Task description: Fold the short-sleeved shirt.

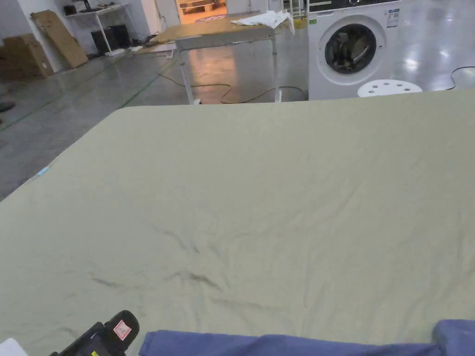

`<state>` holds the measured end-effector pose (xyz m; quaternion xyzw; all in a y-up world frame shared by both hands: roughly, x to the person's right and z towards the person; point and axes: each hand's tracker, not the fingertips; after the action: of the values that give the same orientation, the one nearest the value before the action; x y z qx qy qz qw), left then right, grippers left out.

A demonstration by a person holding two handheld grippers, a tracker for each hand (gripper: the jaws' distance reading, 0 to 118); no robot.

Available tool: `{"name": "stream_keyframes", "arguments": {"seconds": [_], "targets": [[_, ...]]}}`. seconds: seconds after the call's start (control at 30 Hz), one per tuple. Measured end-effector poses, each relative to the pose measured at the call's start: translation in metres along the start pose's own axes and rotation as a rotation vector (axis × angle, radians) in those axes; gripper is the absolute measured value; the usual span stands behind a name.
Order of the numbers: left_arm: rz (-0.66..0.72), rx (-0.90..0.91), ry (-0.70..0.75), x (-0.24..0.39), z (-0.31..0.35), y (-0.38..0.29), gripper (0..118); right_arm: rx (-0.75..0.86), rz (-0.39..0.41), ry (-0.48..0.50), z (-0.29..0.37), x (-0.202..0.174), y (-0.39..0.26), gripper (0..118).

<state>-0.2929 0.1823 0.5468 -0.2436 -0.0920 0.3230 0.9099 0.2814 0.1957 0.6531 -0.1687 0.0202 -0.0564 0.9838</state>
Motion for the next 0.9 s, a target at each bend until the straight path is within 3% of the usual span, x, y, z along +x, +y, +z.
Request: {"name": "stream_keyframes", "arguments": {"seconds": [0.23,0.4,0.43,0.5,0.53,0.57,0.6,0.7,0.9], "targets": [[0.194,-0.148,0.000,-0.076,-0.046,-0.025,100,-0.042,-0.014,0.001,0.002,-0.001,-0.006,0],[0.370,-0.155,-0.164,-0.084,-0.064,-0.031,95,-0.046,-0.002,0.002,0.004,0.000,-0.007,0],[0.396,-0.176,-0.183,-0.085,-0.071,-0.032,90,-0.046,-0.005,0.000,0.004,0.001,-0.007,0],[0.356,-0.197,-0.129,-0.076,-0.079,-0.035,68,-0.047,-0.017,0.003,0.002,0.001,-0.008,0],[0.328,-0.214,-0.105,-0.075,-0.084,-0.036,47,-0.048,-0.022,0.005,0.001,-0.001,-0.007,0],[0.320,-0.232,-0.089,-0.074,-0.088,-0.037,10,-0.048,-0.023,0.006,0.001,-0.003,-0.006,0],[0.327,-0.233,-0.071,-0.076,-0.091,-0.040,3,-0.048,-0.022,0.007,0.001,-0.004,-0.006,0],[0.389,-0.197,-0.094,-0.083,-0.085,-0.038,1,-0.050,-0.010,0.005,0.004,-0.002,-0.007,0],[0.280,-0.050,-0.055,-0.071,-0.044,0.006,0,-0.062,-0.012,-0.007,0.003,0.001,-0.006,0]]}}
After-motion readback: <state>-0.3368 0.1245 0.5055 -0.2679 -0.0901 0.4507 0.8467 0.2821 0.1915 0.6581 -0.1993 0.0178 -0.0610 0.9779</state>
